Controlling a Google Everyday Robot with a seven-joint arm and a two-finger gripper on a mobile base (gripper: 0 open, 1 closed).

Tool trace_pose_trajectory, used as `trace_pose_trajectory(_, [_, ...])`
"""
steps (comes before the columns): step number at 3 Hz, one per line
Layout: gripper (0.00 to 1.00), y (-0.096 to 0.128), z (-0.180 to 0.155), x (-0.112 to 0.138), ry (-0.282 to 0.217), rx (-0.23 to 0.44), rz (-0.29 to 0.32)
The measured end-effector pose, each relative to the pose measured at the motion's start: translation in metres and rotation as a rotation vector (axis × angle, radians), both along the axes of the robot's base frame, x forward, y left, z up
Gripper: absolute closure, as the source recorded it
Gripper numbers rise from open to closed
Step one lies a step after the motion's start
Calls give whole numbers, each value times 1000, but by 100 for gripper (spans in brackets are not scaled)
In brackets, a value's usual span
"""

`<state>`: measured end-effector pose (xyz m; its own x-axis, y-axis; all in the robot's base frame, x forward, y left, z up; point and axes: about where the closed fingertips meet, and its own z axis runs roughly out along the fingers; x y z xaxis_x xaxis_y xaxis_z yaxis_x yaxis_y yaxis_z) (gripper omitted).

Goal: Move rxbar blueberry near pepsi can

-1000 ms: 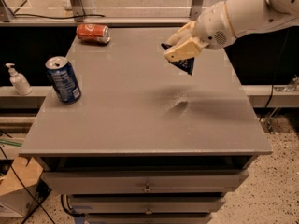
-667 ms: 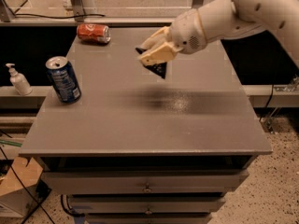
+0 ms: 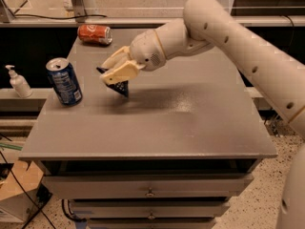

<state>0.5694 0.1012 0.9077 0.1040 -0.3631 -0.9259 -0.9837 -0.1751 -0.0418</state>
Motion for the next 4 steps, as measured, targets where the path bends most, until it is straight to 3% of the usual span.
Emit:
trace_pose_trajectory(2, [36, 44, -29, -10, 70, 24, 93])
trace_pose_trajectory(3, [13, 49, -34, -11, 81, 37, 94])
trace_pose_trajectory(4, [0, 51, -34, -12, 82, 36, 98])
